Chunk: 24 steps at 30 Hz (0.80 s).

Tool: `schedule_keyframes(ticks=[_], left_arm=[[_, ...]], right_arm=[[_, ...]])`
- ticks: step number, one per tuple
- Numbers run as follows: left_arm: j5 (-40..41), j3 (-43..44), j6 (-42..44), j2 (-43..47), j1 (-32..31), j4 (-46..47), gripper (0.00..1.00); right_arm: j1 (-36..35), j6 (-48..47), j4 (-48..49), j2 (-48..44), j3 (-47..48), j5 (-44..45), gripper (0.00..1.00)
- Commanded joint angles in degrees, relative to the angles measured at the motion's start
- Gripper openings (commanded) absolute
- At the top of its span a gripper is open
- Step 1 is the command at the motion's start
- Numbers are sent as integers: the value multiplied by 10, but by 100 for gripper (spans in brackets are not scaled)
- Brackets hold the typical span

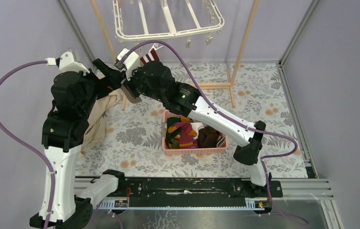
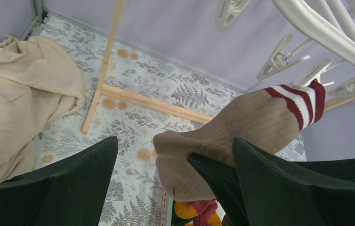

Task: Remove the socks clipped to the hanger
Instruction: Adjust the hanger on the clothesline.

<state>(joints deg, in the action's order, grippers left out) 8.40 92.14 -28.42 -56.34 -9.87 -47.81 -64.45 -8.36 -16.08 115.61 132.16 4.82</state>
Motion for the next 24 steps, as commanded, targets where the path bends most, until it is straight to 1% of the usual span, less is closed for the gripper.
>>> schedule_keyframes(ticks=[1,3,6,10,16,19,24], left_arm=[[18,10,7,2,0,-6,99],[19,15,9,-1,1,-9,99],[6,18,6,-7,2,-7,99],[-42,14,-3,-17,1,8,99],[-133,-12,-27,-23,1,55,99],[-159,-11,-43,-28,0,68,99],[-194,-3,-72,-32,-4,100,99]], right_arm=[[-4,-2,0,16,51,-38,4],[-4,2,6,4,31,-38,4],[-4,7,34,-42,-41,-33,4],[-2,10,54,-109,-133,-15,4],[12,26,90,-220,-275,0,3],[23,34,103,-263,-328,3,3],[41,42,106,-309,-370,1,3]])
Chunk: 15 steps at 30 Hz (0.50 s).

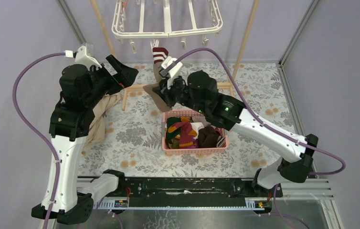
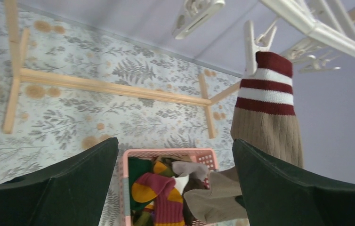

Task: Remove the socks clipped to the hanger
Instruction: Adjust the hanger on the clothesline.

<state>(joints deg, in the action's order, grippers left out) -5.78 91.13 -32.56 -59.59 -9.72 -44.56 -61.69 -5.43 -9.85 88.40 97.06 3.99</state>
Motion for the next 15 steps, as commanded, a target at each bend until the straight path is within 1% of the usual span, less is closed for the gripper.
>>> schedule_keyframes(ticks=[1,6,8,15], left_arm=[[-57,7,-39,-1,-10,76,99],[-80,-3,-76,-17,-34,124,99],[-76,-3,-85,-28,-49,140,99],[7,37,-80,-81,-127,154,99]], right_arm=[[15,13,44,-42,-23,10,3],[24,15,46,-65,-57,11,2],[27,17,50,-75,-75,11,2],[39,10,62,-94,-121,21,2]])
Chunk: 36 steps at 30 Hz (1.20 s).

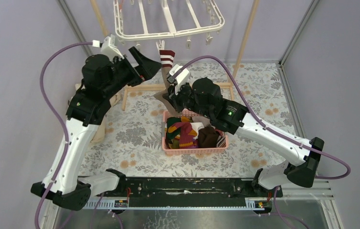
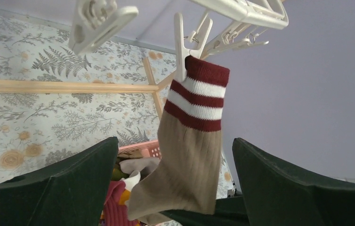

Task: Remove the socks clipped to the hanger
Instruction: Adjust the hanger on the clothesline, then remove the sock from the hanger.

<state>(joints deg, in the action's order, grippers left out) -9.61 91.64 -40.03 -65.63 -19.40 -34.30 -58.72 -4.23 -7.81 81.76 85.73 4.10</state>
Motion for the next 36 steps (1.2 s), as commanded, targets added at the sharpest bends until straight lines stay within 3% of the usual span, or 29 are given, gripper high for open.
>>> schedule_keyframes(ticks=[1,14,27,36], left_arm=[[55,38,-4,-29,-38,52,99],[174,116,18,-120,-124,54,97],[231,176,23,-185,-162,54,85],[276,210,25,-220,-191,54,84]], right_arm=[[10,-5,41,-27,-11,21,2],[39,-10,59,-40,-49,9,1],[43,-10,58,-73,-66,1,1],[43,-12,59,-91,-90,2,1]])
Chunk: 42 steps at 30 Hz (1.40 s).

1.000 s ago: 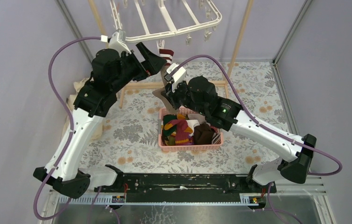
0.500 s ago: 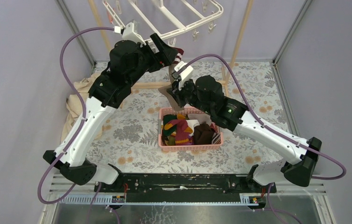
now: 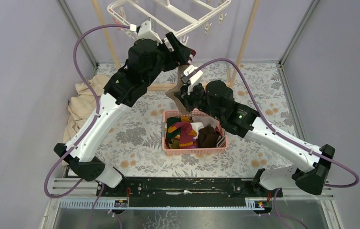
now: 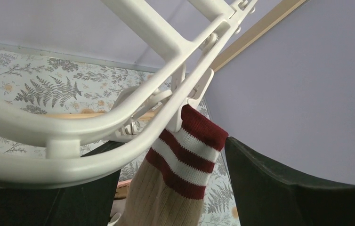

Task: Remove the socks clipped to the hanger
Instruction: Remove the sock from the hanger.

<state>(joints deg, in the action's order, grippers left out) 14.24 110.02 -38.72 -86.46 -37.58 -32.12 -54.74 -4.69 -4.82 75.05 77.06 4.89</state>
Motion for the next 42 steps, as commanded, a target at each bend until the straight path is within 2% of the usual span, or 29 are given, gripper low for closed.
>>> schedule_keyframes(ticks=[1,7,13,24,31,35,42], left_arm=[[40,28,13,-14,-9,32,84],[73,13,23,13,-10,28,84],[56,-28,30,60,-10,18,87],[3,-180,32,211,-10,46,87],[-58,-353,25,291,-11,137,85],[-105,-464,19,325,-11,247,84],[-133,-554,46,341,-19,362,85]], right_arm=[[4,-8,28,-26,-3,-7,1],[4,-14,18,-41,-9,1,0],[17,4,14,-46,-9,-10,0],[88,110,11,-31,9,-148,0],[126,185,31,-21,18,-236,0],[152,234,43,-17,22,-291,0],[187,301,90,-11,27,-360,0]])
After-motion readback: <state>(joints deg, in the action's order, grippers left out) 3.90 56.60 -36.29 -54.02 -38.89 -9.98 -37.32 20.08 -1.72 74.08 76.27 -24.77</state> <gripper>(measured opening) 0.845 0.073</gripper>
